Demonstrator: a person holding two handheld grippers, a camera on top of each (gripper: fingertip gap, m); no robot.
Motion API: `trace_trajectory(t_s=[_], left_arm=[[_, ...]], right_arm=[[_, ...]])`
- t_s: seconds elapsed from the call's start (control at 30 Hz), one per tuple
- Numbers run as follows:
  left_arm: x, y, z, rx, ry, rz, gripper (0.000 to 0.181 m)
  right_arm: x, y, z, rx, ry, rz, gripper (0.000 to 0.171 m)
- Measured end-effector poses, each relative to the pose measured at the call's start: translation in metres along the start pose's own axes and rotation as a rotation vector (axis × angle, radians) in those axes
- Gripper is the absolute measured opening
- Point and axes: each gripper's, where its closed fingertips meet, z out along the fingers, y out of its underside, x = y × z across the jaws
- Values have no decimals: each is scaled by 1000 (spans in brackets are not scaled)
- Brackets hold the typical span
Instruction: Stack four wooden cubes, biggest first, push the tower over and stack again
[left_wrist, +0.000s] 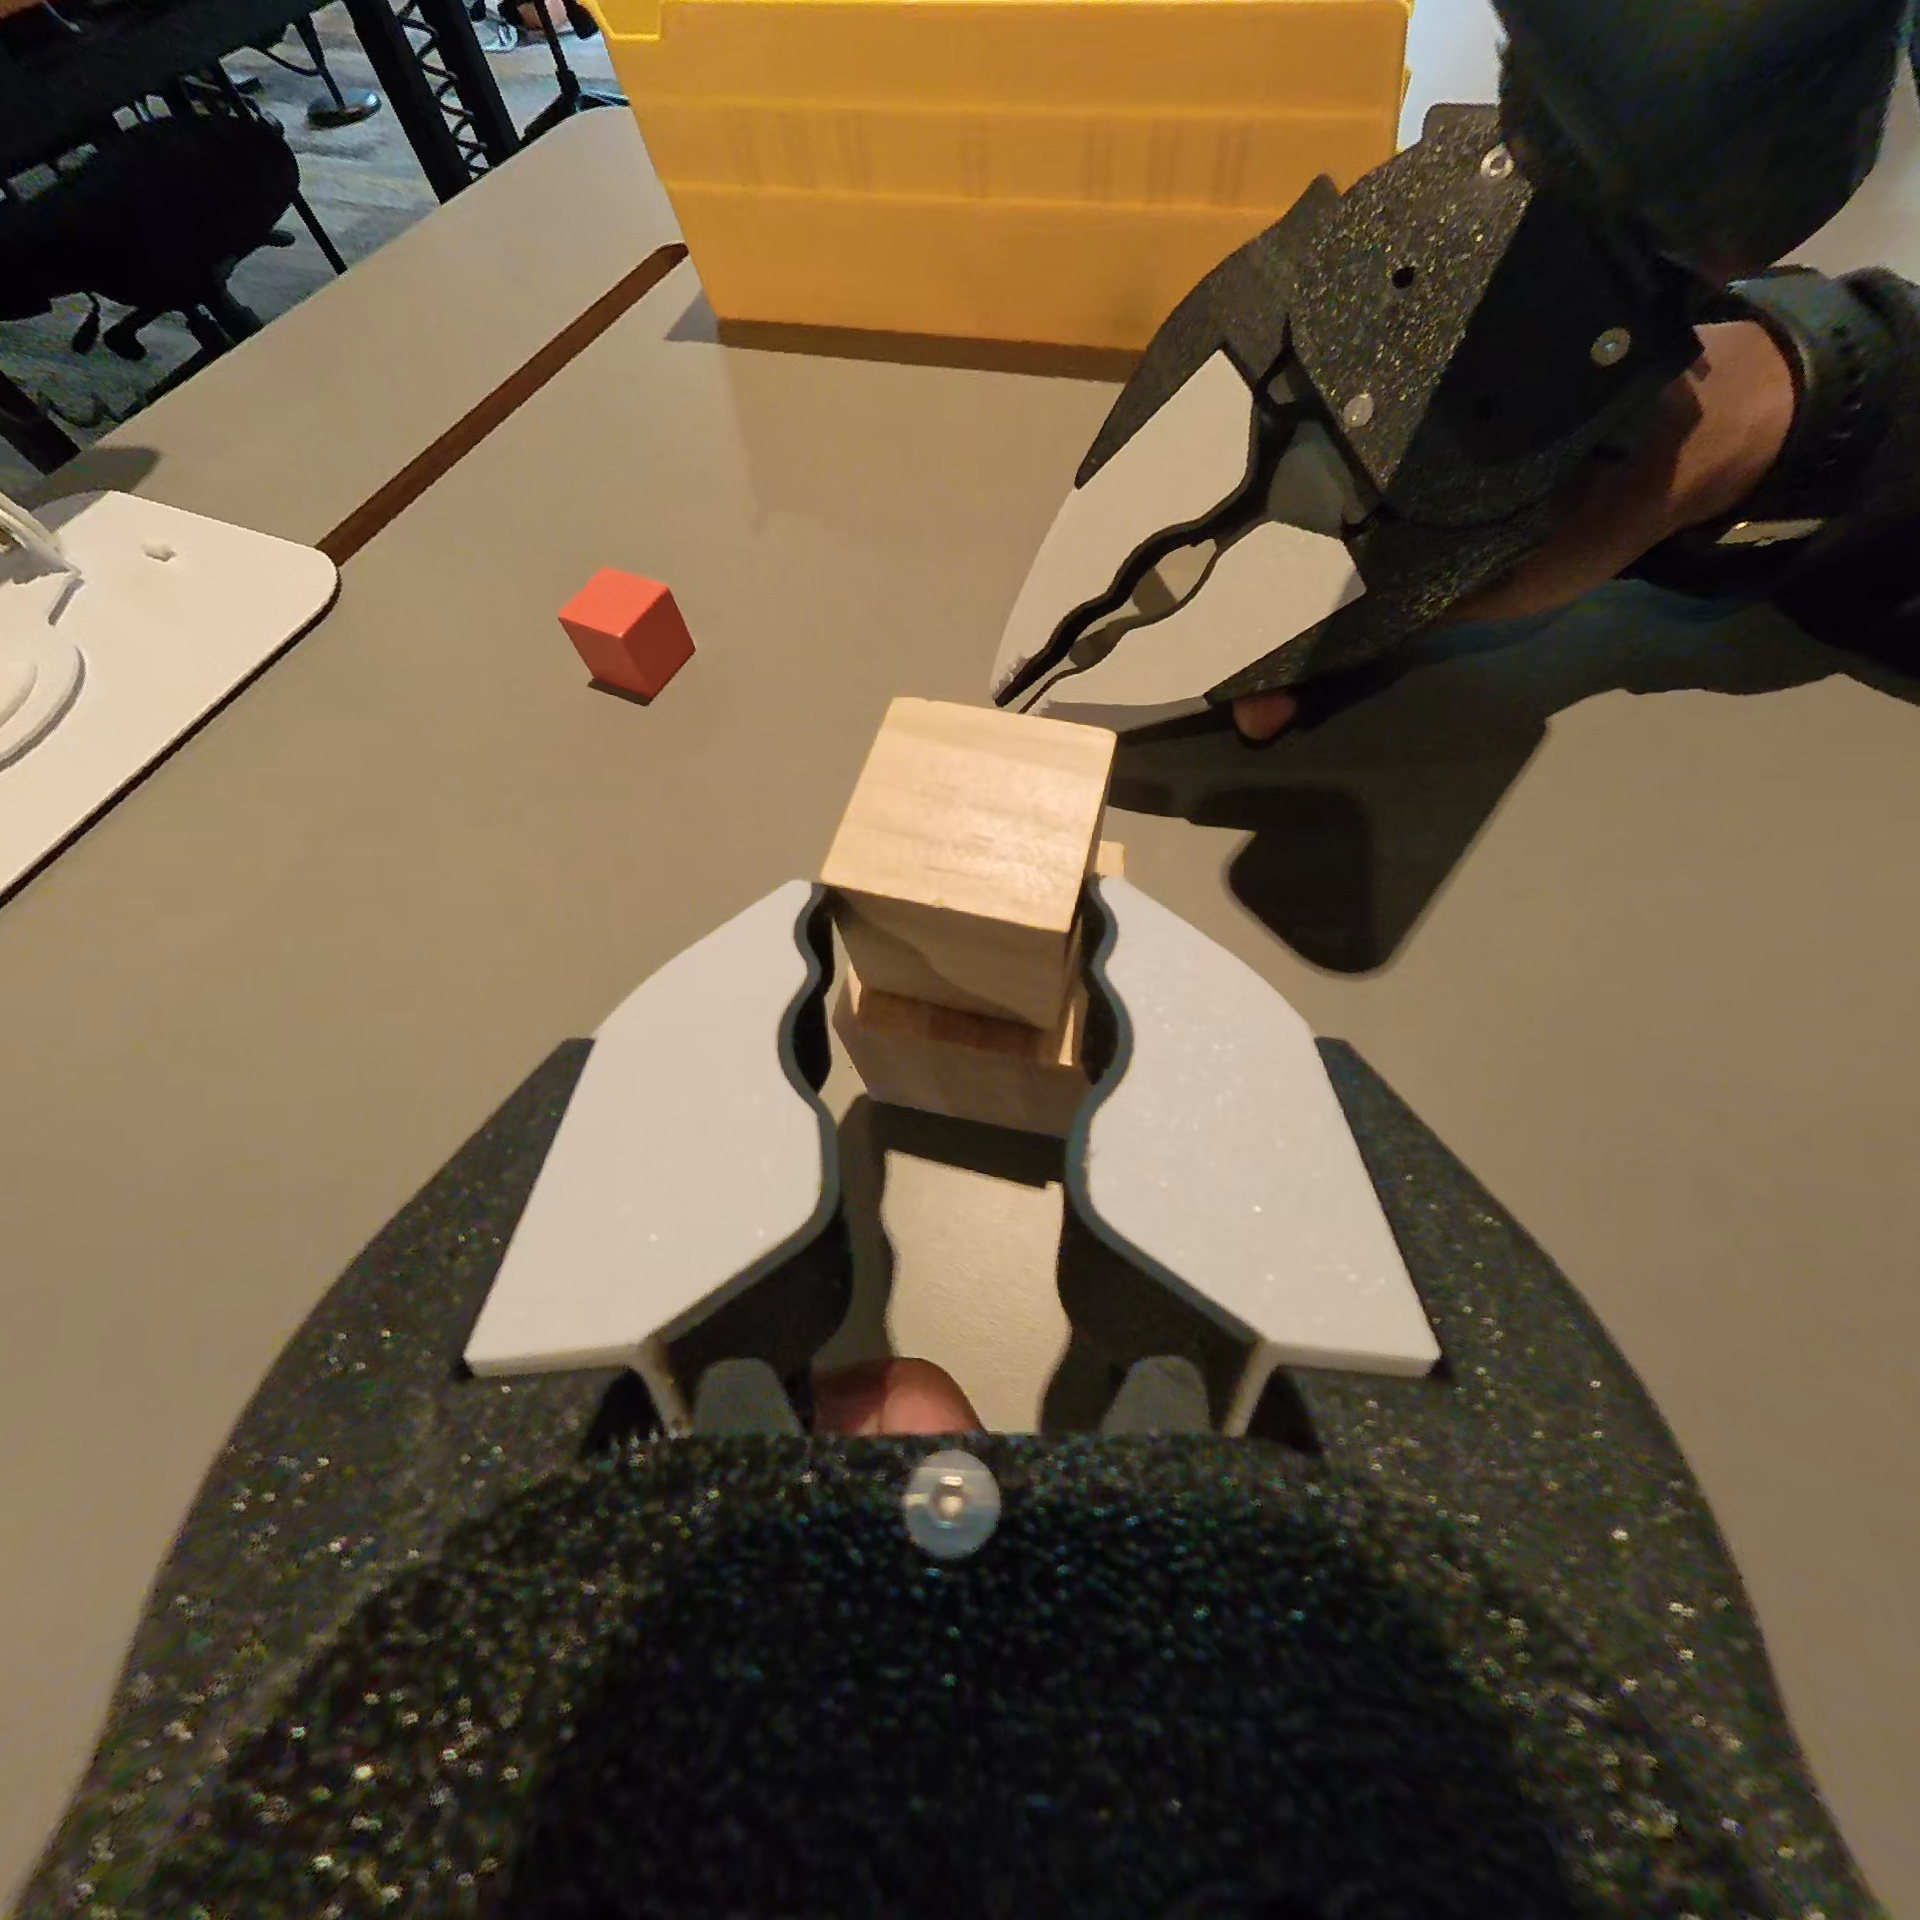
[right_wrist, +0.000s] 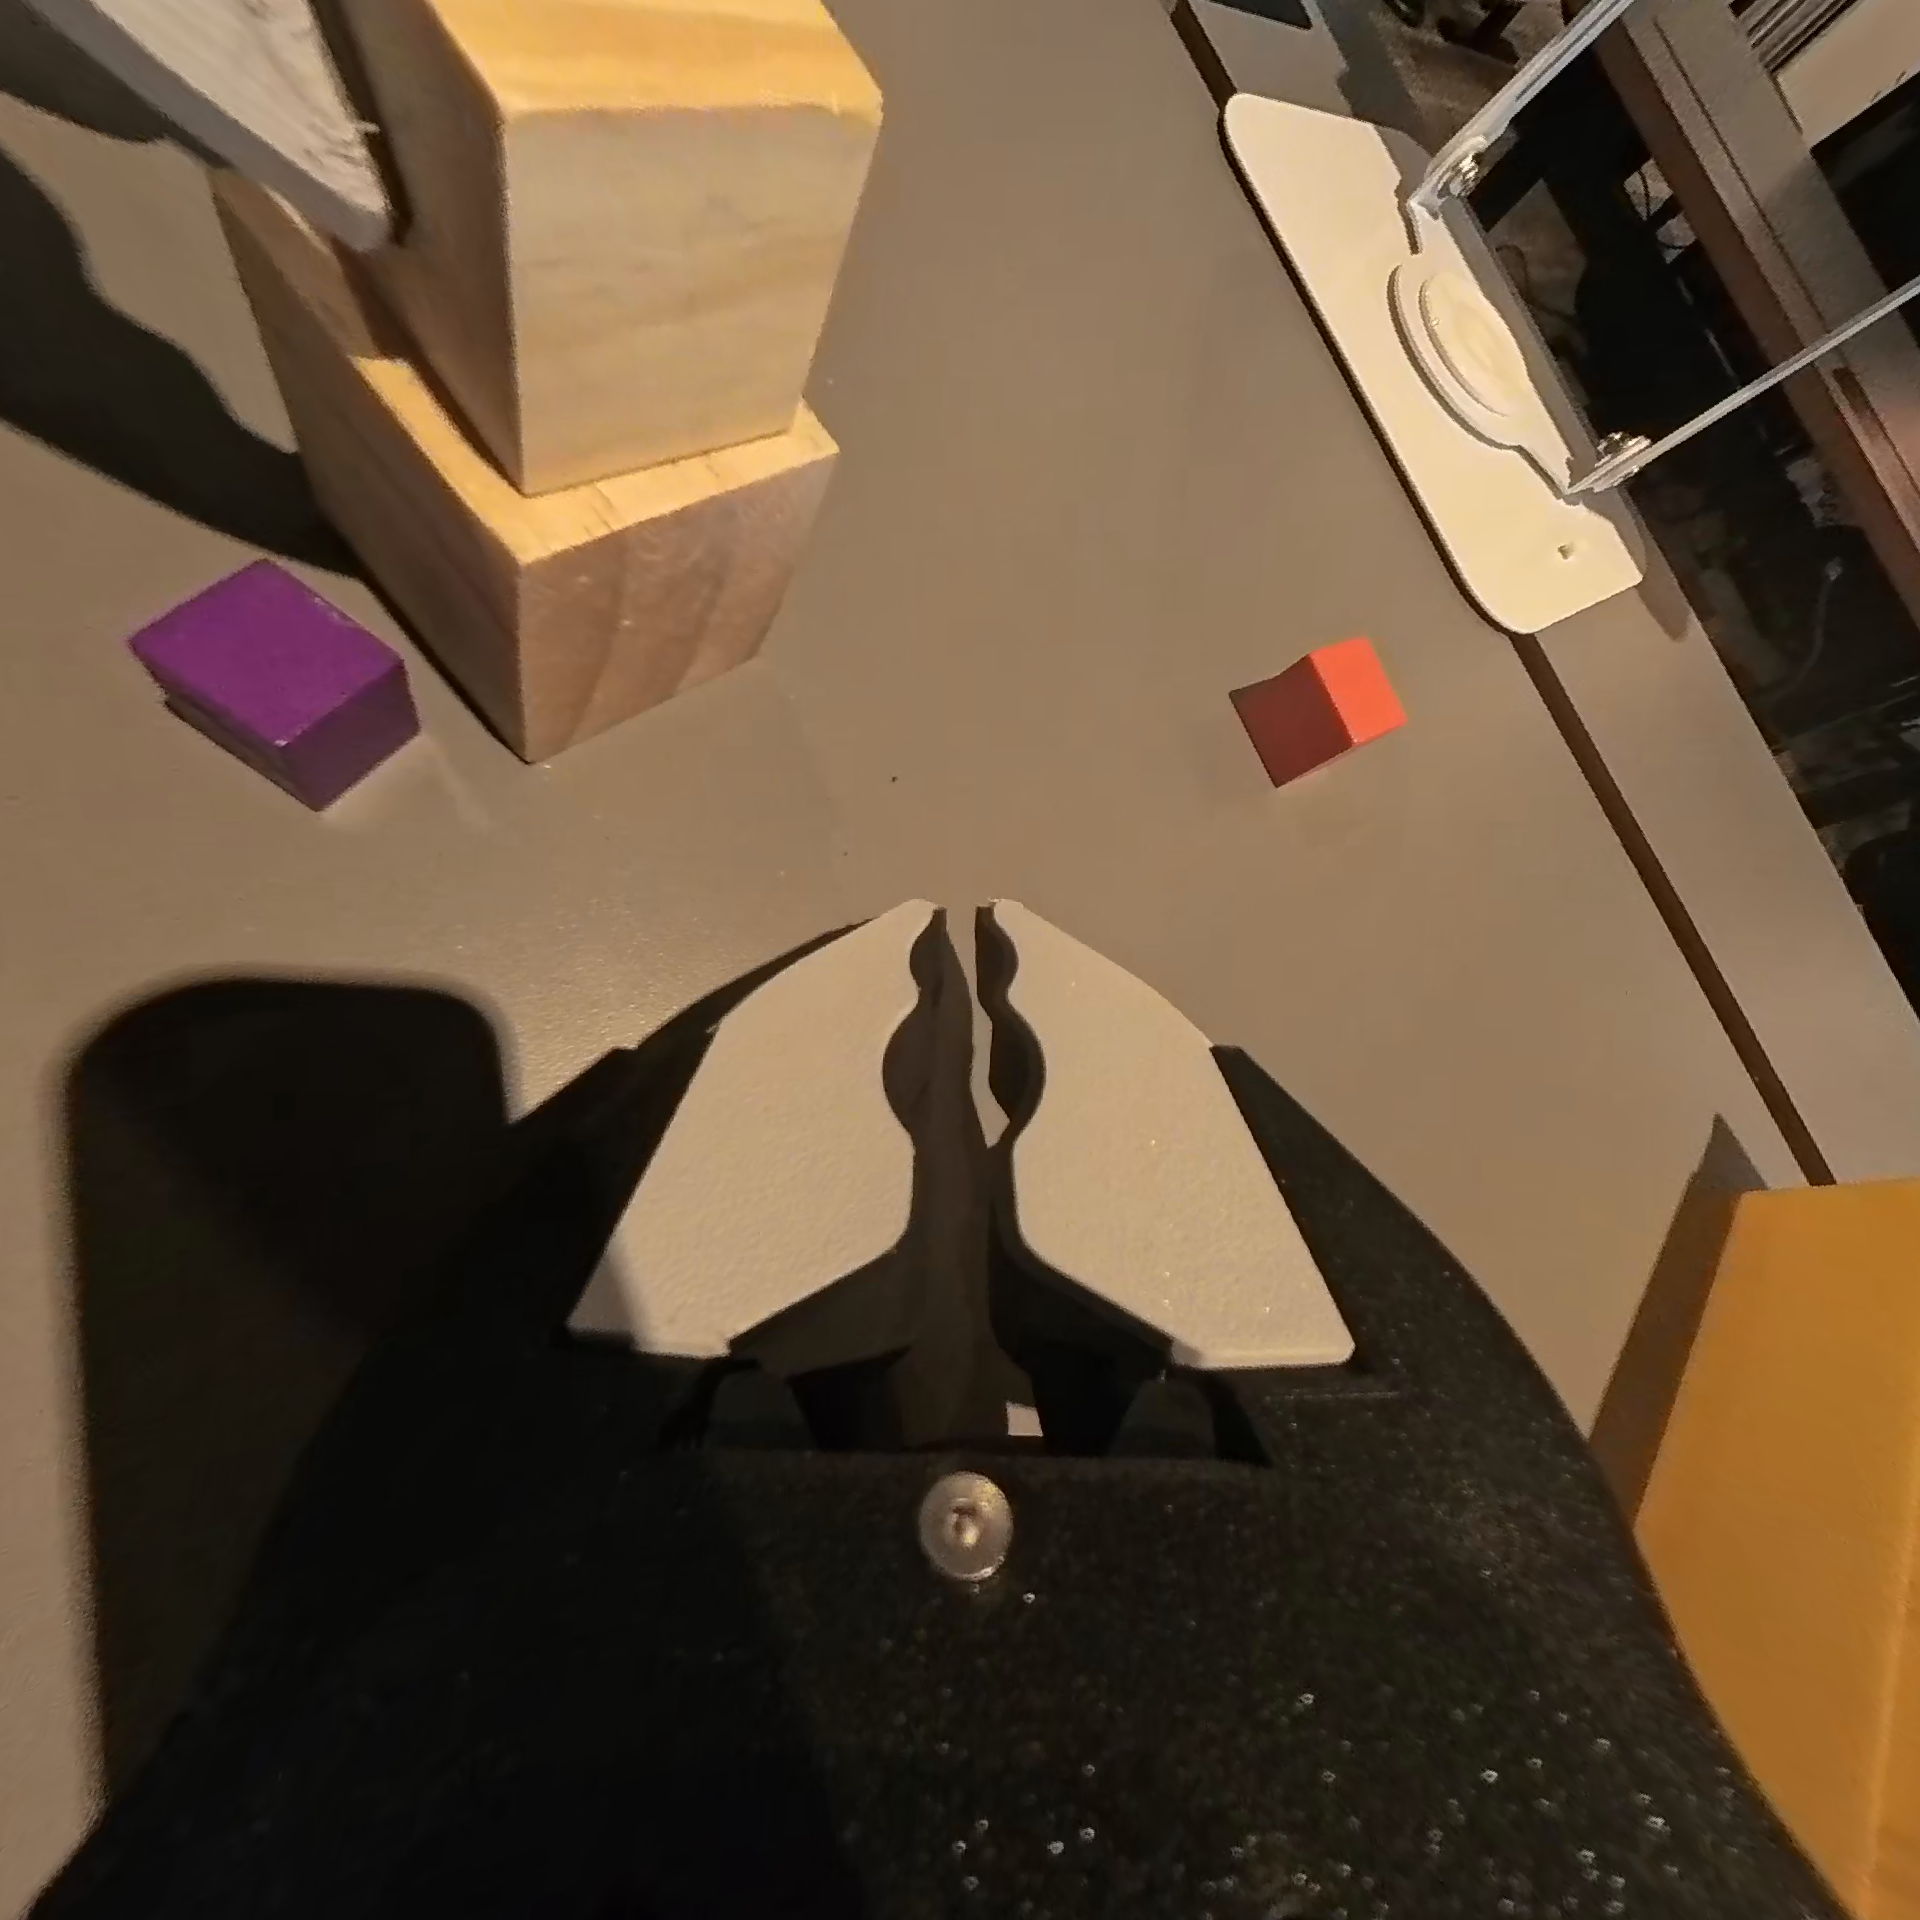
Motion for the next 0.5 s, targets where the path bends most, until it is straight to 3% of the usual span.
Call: trace_trajectory(t_s=[0.23,0.5], left_arm=[[1,5,0,-19,13,1,45],[2,5,-3,-20,33,21,61]], right_arm=[[0,0,0,0,0,-2,5],[0,0,0,2,-3,1,5]])
